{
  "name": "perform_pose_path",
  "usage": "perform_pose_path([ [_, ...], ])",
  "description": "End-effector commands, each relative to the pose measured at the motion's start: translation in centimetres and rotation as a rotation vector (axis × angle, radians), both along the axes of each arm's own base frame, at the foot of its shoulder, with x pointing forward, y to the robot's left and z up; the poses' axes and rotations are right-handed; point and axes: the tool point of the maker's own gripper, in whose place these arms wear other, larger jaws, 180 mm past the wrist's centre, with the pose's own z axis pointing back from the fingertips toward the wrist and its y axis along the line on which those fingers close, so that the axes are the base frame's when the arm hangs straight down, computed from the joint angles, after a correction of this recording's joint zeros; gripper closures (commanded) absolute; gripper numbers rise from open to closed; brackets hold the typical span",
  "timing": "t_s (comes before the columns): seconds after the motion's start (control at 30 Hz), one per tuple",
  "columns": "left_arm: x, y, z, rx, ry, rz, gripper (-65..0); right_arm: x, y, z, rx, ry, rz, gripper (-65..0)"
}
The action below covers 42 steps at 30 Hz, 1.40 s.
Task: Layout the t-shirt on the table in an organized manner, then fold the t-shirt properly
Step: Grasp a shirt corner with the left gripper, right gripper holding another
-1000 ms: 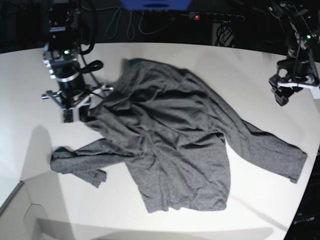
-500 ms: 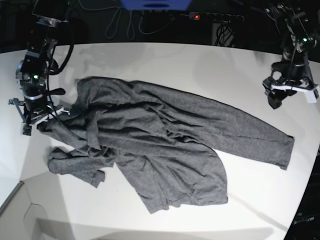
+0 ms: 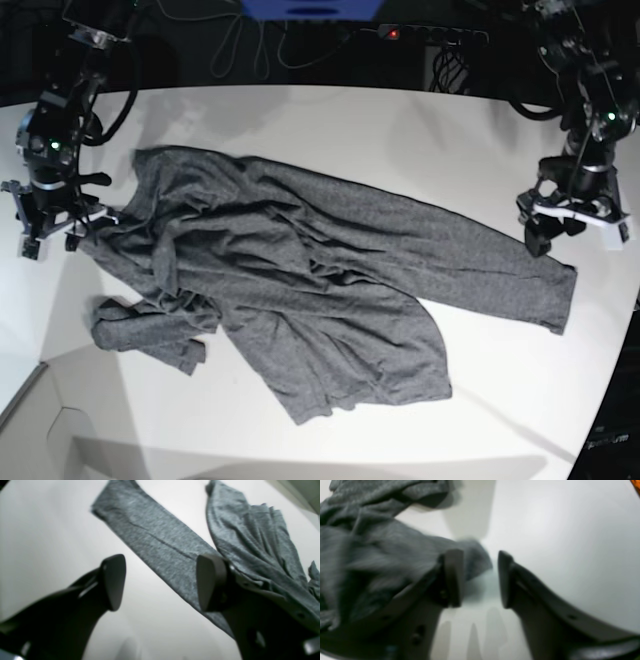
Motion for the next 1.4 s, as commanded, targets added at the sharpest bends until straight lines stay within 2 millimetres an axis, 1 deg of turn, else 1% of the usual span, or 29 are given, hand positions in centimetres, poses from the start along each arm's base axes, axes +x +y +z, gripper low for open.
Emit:
perform_pose_path([
  [0.0, 1.1, 0.8, 0.9, 0.013, -0.037, 0.015, -42.9, 0.3, -0.6, 1.4, -0.033, -0.04, -0.001, -29.3],
  [0.07, 2.3, 1.6, -0.3, -0.022, -0.02, 0.042, -42.9, 0.1, -0.5, 1.3, -0.034, -0.038, 0.002, -32.3],
  [0.13, 3.4, 3.0, -1.8, -0.04, 0.016, 0.065, -42.9, 0.1, -0.3, 1.3, -0.034, -0.032, 0.021, -34.2],
  [0.17, 3.7, 3.7, -2.9, -0.049, 0.046, 0.077, -42.9, 0.0, -0.3, 1.5, -0.038, -0.034, 0.029, -34.9],
  [0.2, 3.9, 4.2, -3.8, -0.059, 0.069, 0.087, -42.9, -0.3, -0.1, 1.3, -0.036, -0.026, 0.041, -35.3],
  [0.23, 4.2, 4.9, -4.5, -0.066, 0.088, 0.098, -42.9, -0.5, 0.5, 1.1, -0.027, -0.024, 0.061, -35.5],
  [0.33, 5.0, 6.6, -5.7, -0.073, 0.104, 0.139, -42.9, -0.5, 2.8, 1.8, -0.03, -0.034, 0.154, -35.7],
  [0.43, 5.6, 8.0, -6.5, -0.072, 0.092, 0.18, -42.9, -1.2, 4.7, 1.5, -0.012, -0.024, 0.21, -35.7],
  [0.53, 6.6, 7.8, -7.3, -0.076, 0.092, 0.182, -42.9, -1.5, 5.2, 1.0, 0.001, -0.016, 0.219, -35.6],
  [0.57, 6.9, 7.9, -7.5, -0.057, 0.098, 0.173, -42.9, -1.4, 5.6, 0.9, 0.006, -0.014, 0.229, -35.6],
  [0.67, 8.2, 7.2, -8.5, 0.009, 0.122, 0.136, -42.9, -1.8, 6.7, 0.1, 0.014, 0.011, 0.259, -35.6],
  [0.73, 8.7, 6.8, -9.4, 0.036, 0.141, 0.123, -42.9, -1.9, 7.0, 0.0, 0.017, 0.015, 0.266, -35.6],
  [0.8, 9.0, 6.7, -10.5, 0.031, 0.164, 0.125, -42.9, -2.0, 7.0, 0.0, 0.017, 0.016, 0.266, -35.6],
  [0.9, 8.8, 6.8, -12.3, -0.002, 0.217, 0.146, -42.6, -2.0, 7.0, -0.1, 0.017, 0.018, 0.266, -35.6],
  [0.97, 8.9, 6.7, -13.0, -0.014, 0.237, 0.149, -42.2, -2.2, 7.0, -0.3, 0.018, 0.024, 0.266, -35.6],
  [1.0, 8.9, 6.7, -13.1, -0.017, 0.241, 0.151, -40.6, -2.5, 7.0, -0.5, 0.019, 0.032, 0.267, -35.6],
  [1.07, 8.9, 6.7, -13.1, -0.02, 0.242, 0.152, -32.3, -2.6, 7.4, -0.7, 0.024, 0.039, 0.279, -35.5],
  [1.1, 8.9, 6.8, -13.1, -0.021, 0.241, 0.156, -26.3, -2.6, 7.5, -0.8, 0.024, 0.04, 0.281, -35.5],
  [1.13, 8.9, 6.8, -13.1, -0.021, 0.241, 0.156, -19.0, -2.5, 7.7, -0.8, 0.026, 0.04, 0.288, -35.5],
  [1.2, 8.8, 6.8, -13.2, -0.026, 0.248, 0.155, -3.9, -3.0, 8.5, -1.4, 0.035, 0.06, 0.308, -35.5],
  [1.23, 8.8, 6.8, -13.2, -0.027, 0.249, 0.155, 0.0, -3.1, 9.1, -1.6, 0.04, 0.066, 0.325, -35.5],
  [1.27, 8.7, 6.8, -13.3, -0.026, 0.252, 0.155, 0.0, -3.1, 9.8, -1.8, 0.046, 0.069, 0.344, -35.5],
  [1.3, 8.5, 6.8, -13.5, -0.026, 0.257, 0.155, -1.7, -3.0, 10.5, -1.9, 0.051, 0.072, 0.361, -35.5],
  [1.33, 7.9, 7.1, -13.8, -0.02, 0.267, 0.157, -1.6, -3.3, 11.0, -2.5, 0.062, 0.088, 0.375, -35.5],
  [1.37, 7.4, 7.3, -14.0, -0.014, 0.273, 0.158, 0.0, -3.5, 11.6, -3.1, 0.073, 0.101, 0.386, -35.6],
])
